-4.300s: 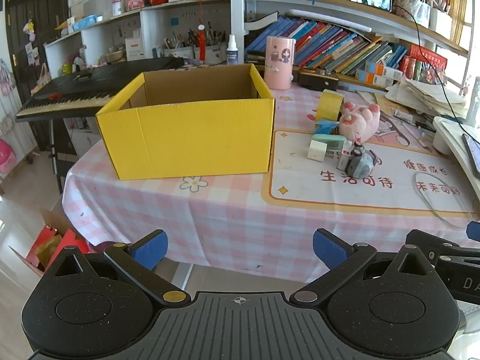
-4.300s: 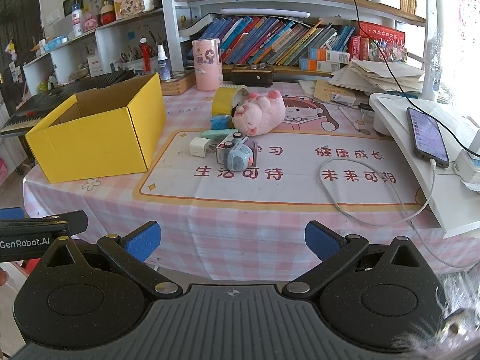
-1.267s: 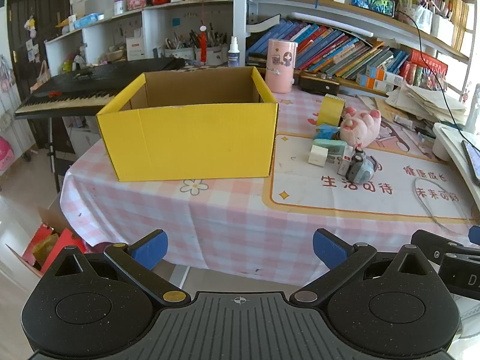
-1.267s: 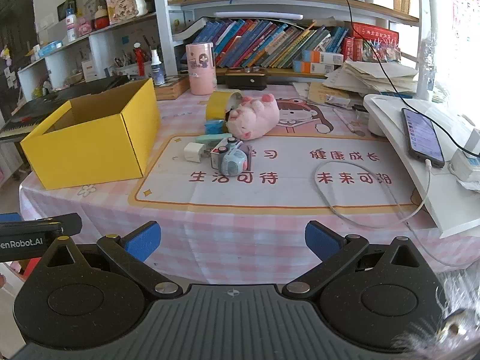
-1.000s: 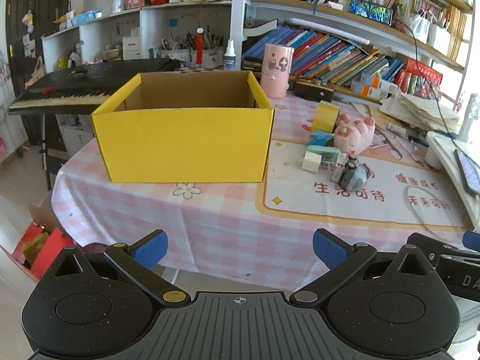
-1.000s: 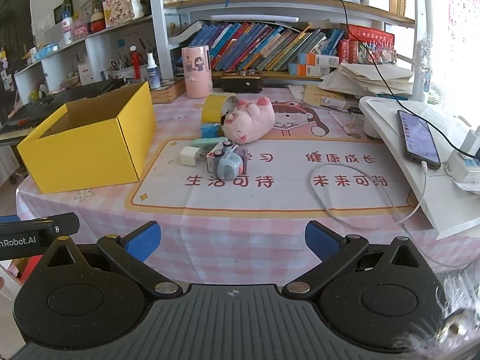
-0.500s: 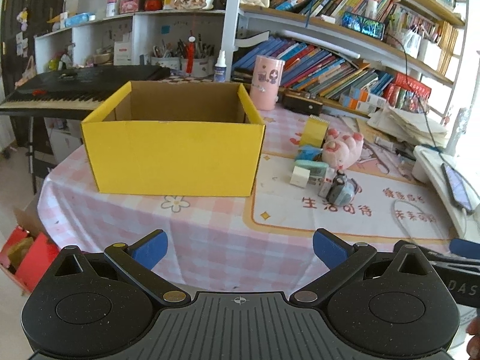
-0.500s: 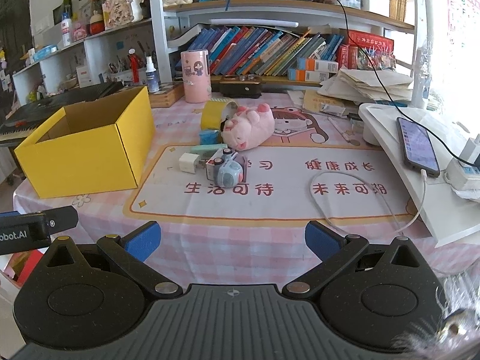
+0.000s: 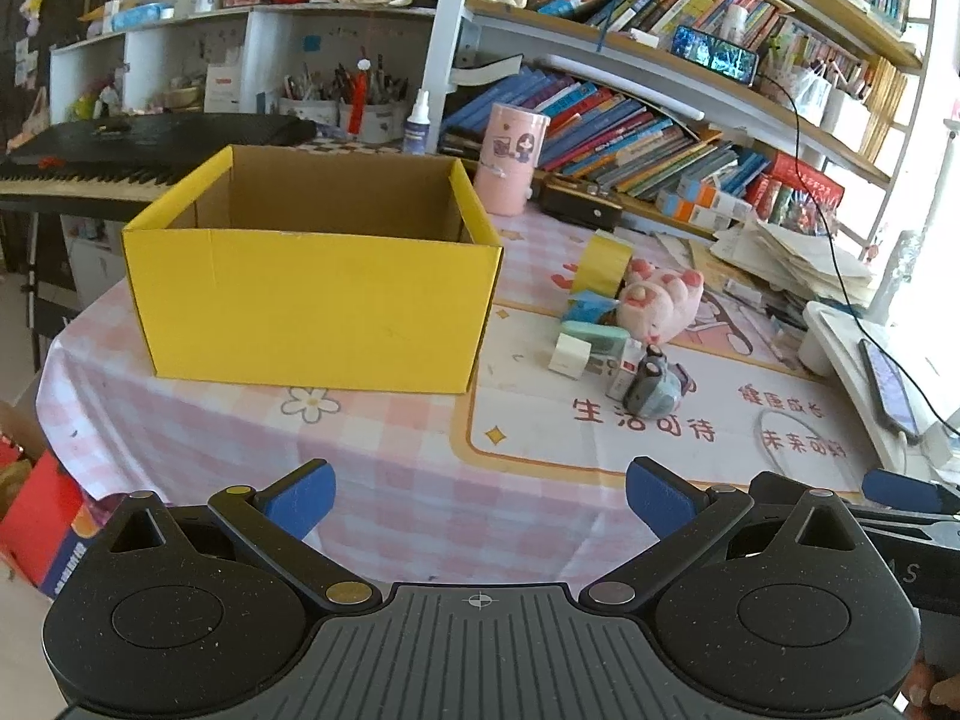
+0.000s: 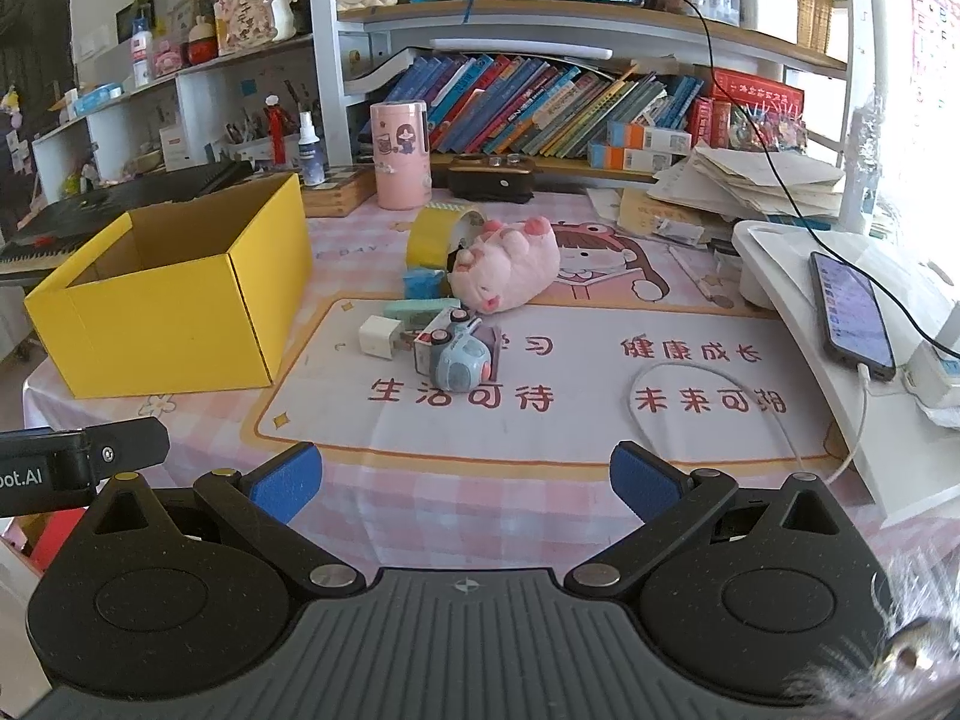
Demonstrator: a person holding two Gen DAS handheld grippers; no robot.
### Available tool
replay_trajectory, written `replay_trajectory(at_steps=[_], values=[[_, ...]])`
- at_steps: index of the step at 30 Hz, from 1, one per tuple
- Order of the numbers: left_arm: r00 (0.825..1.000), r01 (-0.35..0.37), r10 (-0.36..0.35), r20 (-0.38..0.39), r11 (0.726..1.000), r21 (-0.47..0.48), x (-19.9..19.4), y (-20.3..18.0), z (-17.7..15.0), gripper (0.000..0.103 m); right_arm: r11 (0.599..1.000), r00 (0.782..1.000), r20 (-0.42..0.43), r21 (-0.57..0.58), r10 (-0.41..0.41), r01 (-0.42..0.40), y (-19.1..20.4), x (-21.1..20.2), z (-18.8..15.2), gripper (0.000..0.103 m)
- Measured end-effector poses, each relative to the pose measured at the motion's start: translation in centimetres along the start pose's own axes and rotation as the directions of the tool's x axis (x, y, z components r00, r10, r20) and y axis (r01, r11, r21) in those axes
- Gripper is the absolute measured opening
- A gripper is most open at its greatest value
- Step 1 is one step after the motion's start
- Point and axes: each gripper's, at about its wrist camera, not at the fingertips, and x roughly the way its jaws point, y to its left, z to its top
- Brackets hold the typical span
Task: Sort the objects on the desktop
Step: 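Reach the right tool to the light-blue toy car while the left tool approaches the white-red box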
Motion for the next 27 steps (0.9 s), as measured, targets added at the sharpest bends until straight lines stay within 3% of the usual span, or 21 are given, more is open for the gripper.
replay_trajectory(at_steps=[9, 16, 27], values=[[0.999, 0.031, -0.031, 0.005, 0.999, -0.020, 1.2, -0.7, 0.9, 0.103, 0.999, 1.000, 0.001, -0.026, 0.022, -0.022, -0.7, 1.8, 1.6, 0.103], [1.000, -0.010, 0.010, 0.017, 1.000, 0.002, 2.4, -2.0, 2.0, 0.103, 0.997, 0.998, -0.008, -0.037, 0.064, -0.064, -1.6, 3.5, 3.0, 0.103], [1.000, -0.006, 0.007, 0.022, 0.998, -0.069, 5.1, -3.0, 3.4, 0.103, 0.990, 0.995, -0.028, -0.094, 0.100, -0.102, -3.1, 6.6, 5.1, 0.103]])
